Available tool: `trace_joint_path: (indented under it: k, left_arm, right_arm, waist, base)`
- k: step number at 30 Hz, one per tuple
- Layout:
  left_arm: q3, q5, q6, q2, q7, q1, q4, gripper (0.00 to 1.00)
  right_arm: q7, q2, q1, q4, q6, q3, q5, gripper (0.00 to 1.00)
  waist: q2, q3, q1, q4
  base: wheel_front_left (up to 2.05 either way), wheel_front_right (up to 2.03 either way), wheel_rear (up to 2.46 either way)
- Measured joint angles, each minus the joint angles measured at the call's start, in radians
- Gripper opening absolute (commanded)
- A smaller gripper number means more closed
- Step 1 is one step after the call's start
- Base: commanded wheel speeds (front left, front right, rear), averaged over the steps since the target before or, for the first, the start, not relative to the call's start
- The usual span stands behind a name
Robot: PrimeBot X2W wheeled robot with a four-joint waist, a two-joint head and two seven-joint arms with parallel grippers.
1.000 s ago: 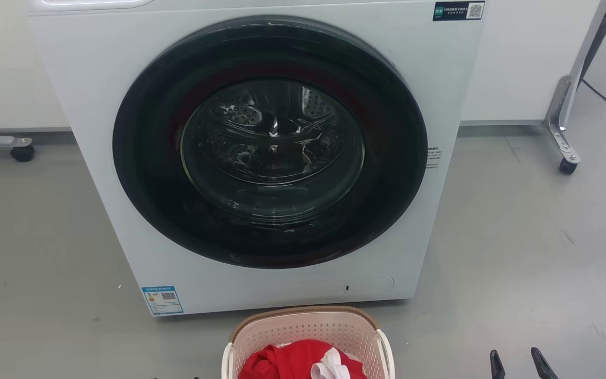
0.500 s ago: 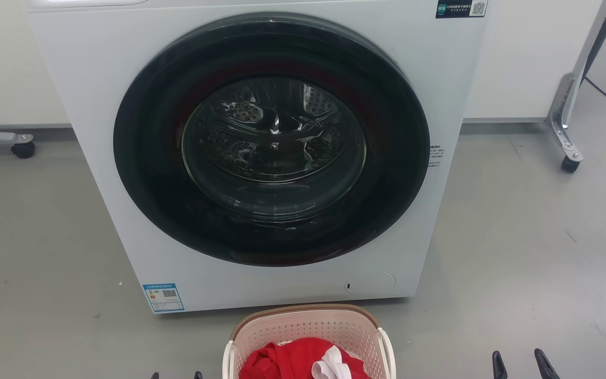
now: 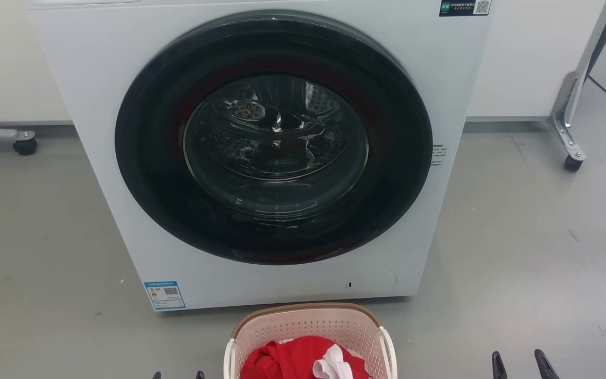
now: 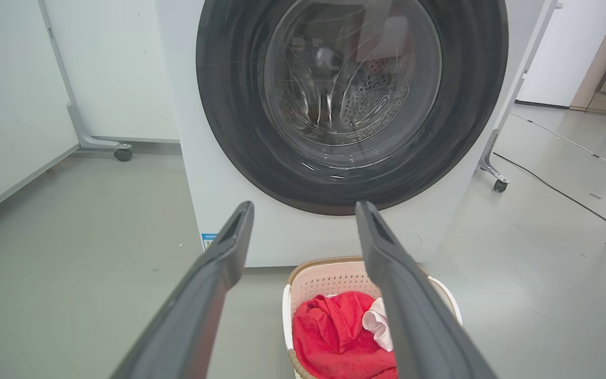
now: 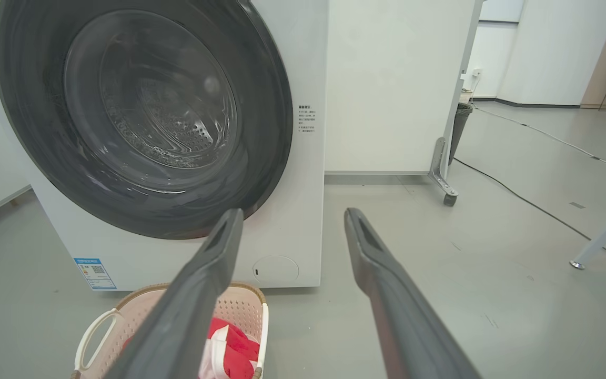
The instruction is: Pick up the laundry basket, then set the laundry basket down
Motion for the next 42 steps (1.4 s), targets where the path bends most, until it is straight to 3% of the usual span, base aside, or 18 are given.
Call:
trace_joint_path:
  k: [3, 4, 15, 42]
  left_arm:
    - [0.0, 0.0, 0.0, -0.001, 0.001, 0.0, -0.002, 1.0]
    - [0.0, 0.0, 0.0, -0.002, 0.004, 0.0, -0.003, 0.0]
    - [0.011, -0.045, -0.011, -0.008, 0.022, 0.011, 0.047, 0.0]
    - [0.107, -0.436, -0.081, -0.021, 0.131, -0.063, 0.098, 0.0]
  right_arm:
    - [0.001, 0.005, 0.0, -0.007, 0.0, 0.0, 0.0, 1.0]
    - [0.001, 0.005, 0.0, -0.009, 0.0, 0.0, 0.0, 0.0]
    - [0.019, 0.021, 0.007, 0.049, 0.012, -0.011, 0.04, 0.0]
    - [0.126, 0.048, -0.072, 0.117, 0.079, -0.104, 0.469, 0.0]
  waist:
    - [0.0, 0.0, 0.0, 0.001]
    - [0.0, 0.0, 0.0, 0.002]
    - [0.0, 0.004, 0.0, 0.003]
    - [0.0, 0.021, 0.0001, 0.007]
  base:
    - [0.0, 0.0, 0.0]
    - [0.0, 0.0, 0.0]
    - [0.0, 0.0, 0.0]
    - [0.0, 0.0, 0.0]
